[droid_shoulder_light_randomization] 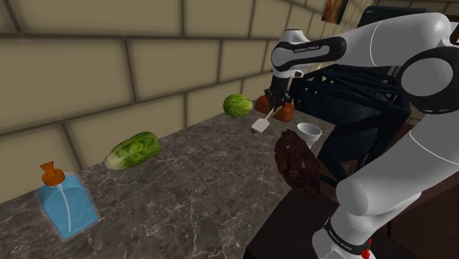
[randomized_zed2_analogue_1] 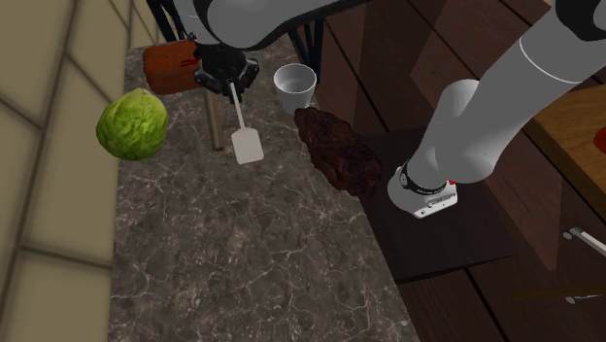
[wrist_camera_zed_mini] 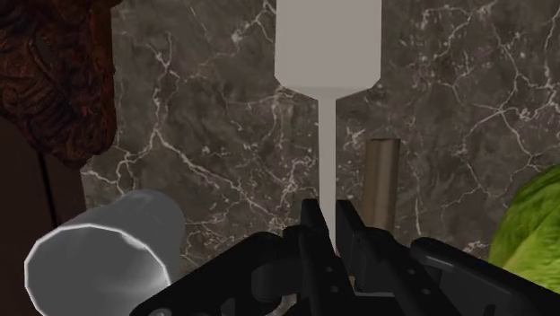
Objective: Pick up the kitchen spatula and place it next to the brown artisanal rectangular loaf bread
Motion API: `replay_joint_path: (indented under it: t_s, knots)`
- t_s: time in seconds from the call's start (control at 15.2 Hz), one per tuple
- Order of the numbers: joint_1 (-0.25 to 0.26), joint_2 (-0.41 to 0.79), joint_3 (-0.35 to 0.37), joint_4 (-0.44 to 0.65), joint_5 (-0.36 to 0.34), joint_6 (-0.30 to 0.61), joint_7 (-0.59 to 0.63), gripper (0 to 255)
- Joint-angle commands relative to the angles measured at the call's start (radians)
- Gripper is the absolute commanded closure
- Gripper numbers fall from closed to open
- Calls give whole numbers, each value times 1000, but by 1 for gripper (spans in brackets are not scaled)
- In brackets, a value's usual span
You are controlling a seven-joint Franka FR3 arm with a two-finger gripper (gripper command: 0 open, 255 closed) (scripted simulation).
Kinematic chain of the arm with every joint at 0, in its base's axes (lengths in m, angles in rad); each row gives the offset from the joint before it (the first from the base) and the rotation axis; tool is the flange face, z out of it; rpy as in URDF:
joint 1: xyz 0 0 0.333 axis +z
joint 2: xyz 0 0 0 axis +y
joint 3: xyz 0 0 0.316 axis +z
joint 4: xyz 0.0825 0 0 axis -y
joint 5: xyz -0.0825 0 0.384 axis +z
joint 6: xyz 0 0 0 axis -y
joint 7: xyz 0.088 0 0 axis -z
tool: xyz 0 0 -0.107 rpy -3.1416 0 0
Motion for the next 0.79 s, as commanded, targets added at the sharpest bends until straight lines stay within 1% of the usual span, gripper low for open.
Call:
replay_joint_path:
  t_s: [0.0,0.4,0.73]
  knots:
    - [-21,5,-28,3,-5,5,-49,255]
    - [-83,58,-109,58,-15,9,-187,255]
    - [-135,126,-170,135,-16,6,-300,255]
